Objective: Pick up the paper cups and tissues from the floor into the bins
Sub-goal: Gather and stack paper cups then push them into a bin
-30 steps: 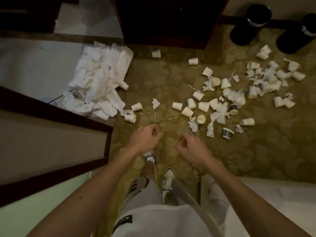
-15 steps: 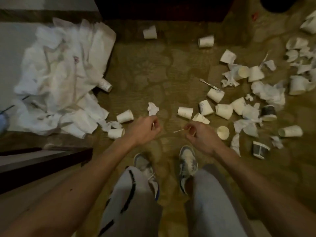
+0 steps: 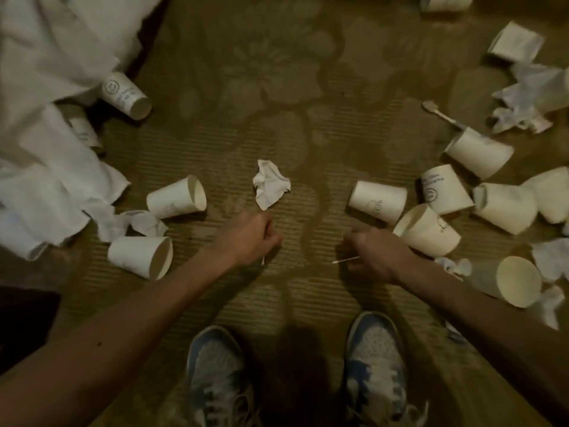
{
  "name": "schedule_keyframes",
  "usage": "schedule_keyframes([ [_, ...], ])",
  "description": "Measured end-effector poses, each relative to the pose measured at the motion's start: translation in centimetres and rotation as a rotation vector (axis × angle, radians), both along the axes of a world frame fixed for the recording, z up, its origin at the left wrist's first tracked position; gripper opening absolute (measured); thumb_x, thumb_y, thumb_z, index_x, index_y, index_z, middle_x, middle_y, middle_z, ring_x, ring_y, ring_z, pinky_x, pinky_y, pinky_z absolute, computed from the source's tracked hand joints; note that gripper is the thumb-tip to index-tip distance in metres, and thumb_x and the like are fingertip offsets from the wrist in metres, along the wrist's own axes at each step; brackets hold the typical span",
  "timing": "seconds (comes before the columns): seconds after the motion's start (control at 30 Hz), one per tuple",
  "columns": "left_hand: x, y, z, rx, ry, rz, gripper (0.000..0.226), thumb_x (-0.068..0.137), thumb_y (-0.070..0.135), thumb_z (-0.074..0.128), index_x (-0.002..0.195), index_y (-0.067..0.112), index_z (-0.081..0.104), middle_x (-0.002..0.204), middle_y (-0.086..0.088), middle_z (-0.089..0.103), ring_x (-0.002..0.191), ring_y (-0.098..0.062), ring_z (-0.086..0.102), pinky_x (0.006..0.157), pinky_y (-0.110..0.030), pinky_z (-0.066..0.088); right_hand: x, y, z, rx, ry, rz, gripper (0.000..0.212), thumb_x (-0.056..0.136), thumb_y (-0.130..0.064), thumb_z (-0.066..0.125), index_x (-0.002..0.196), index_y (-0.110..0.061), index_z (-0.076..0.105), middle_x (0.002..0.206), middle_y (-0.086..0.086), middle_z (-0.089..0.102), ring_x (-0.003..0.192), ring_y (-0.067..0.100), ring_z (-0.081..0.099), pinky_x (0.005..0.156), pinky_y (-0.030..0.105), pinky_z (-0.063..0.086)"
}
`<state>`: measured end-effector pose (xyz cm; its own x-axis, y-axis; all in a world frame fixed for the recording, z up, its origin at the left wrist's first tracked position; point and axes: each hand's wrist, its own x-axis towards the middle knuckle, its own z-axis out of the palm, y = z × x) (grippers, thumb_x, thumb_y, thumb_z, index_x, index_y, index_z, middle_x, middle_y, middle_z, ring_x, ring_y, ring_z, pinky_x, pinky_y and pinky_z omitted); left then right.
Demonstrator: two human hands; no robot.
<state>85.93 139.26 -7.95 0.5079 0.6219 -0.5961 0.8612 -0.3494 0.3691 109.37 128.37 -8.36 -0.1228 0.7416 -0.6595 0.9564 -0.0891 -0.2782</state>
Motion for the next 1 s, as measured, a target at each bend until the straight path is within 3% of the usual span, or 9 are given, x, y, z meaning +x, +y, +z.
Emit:
schedule_keyframes([
  [0.1,-0.1,-0.6,-1.6,0.083,0.071,-0.001,0.033,0.09,0.057,0.058,0.091,0.023,0.056,0.091,0.001,0.064,0.081,-0.017,0.059,0.075,-0.037,0.053,0.0,-0.8,-1.1,0.021,-0.047,0.1,0.038,0.087,-0.04,0.065,0.122,-0.025,0.057,0.123,0.0,0.055,0.111,0.019,0.054,0.086,0.03,0.044],
  [0.2,-0.6,-1.6,-2.7,0.147,0.134,-0.044,0.042,0.09,0.059,0.057,0.106,0.02,0.057,0.099,-0.003,0.065,0.087,-0.02,0.06,0.071,-0.032,0.043,-0.1,-1.2,-1.4,0.072,-0.094,0.178,0.036,0.092,-0.037,0.06,0.125,-0.024,0.057,0.126,0.002,0.054,0.113,0.02,0.054,0.094,0.035,0.047],
  [0.27,-1.1,-2.2,-3.1,0.122,0.119,-0.008,0.04,0.092,0.055,0.057,0.11,0.019,0.056,0.101,-0.004,0.065,0.084,-0.019,0.057,0.07,-0.031,0.042,-0.4,-1.2,-1.7,0.085,-0.123,0.205,0.033,0.094,-0.034,0.056,0.125,-0.022,0.057,0.125,0.002,0.055,0.112,0.021,0.056,0.092,0.035,0.048],
  [0.4,-1.4,-2.7,-3.1,0.067,0.101,0.081,0.032,0.096,0.048,0.055,0.104,0.017,0.059,0.1,-0.006,0.063,0.087,-0.02,0.059,0.077,-0.038,0.053,-0.6,-1.2,-2.2,0.043,-0.127,0.224,0.024,0.098,-0.034,0.051,0.116,-0.021,0.061,0.118,0.002,0.061,0.104,0.018,0.059,0.083,0.03,0.048],
  [0.53,-1.1,-3.0,-2.8,0.064,0.138,0.074,0.025,0.101,0.039,0.049,0.106,0.018,0.06,0.101,-0.006,0.06,0.084,-0.019,0.059,0.074,-0.036,0.052,-0.5,-0.4,-2.3,-0.033,-0.029,0.001,0.013,0.096,-0.036,0.054,0.1,-0.025,0.06,0.101,0.002,0.063,0.087,0.016,0.059,0.071,0.028,0.046],
  [0.63,-1.1,-3.0,-2.2,0.0,0.041,0.144,0.022,0.102,0.035,0.048,0.1,0.019,0.063,0.095,-0.002,0.064,0.083,-0.016,0.061,0.075,-0.036,0.053,-1.6,0.9,-1.8,-0.032,0.248,-0.394,0.012,0.096,-0.031,0.056,0.088,-0.024,0.061,0.084,-0.002,0.066,0.075,0.012,0.061,0.061,0.025,0.044],
  [0.73,-0.7,-2.7,-0.8,-0.3,-0.36,0.556,0.017,0.1,0.025,0.055,0.088,0.019,0.066,0.071,0.002,0.068,0.068,-0.013,0.067,0.059,-0.029,0.055,-3.8,2.6,-0.7,-0.034,0.614,-0.803,0.009,0.095,-0.021,0.062,0.088,-0.017,0.067,0.076,0.001,0.072,0.069,0.013,0.068,0.065,0.029,0.055],
  [0.8,0.0,-2.5,0.3,-0.385,-0.538,0.748,0.013,0.099,0.021,0.058,0.09,0.016,0.066,0.067,0.001,0.068,0.062,-0.013,0.067,0.049,-0.022,0.049,-5.3,3.6,0.2,-0.072,0.86,-1.022,0.006,0.094,-0.016,0.064,0.092,-0.012,0.069,0.079,0.007,0.073,0.067,0.016,0.067,0.067,0.032,0.057],
  [1.0,1.4,-1.9,2.6,-0.297,-0.72,0.813,0.01,0.097,0.017,0.062,0.096,0.009,0.068,0.075,-0.004,0.07,0.058,-0.008,0.065,0.044,-0.019,0.045,-7.8,5.3,2.6,-0.032,1.2,-1.26,0.01,0.092,-0.013,0.065,0.096,-0.006,0.07,0.077,0.005,0.072,0.064,0.013,0.068,0.057,0.02,0.053],
])
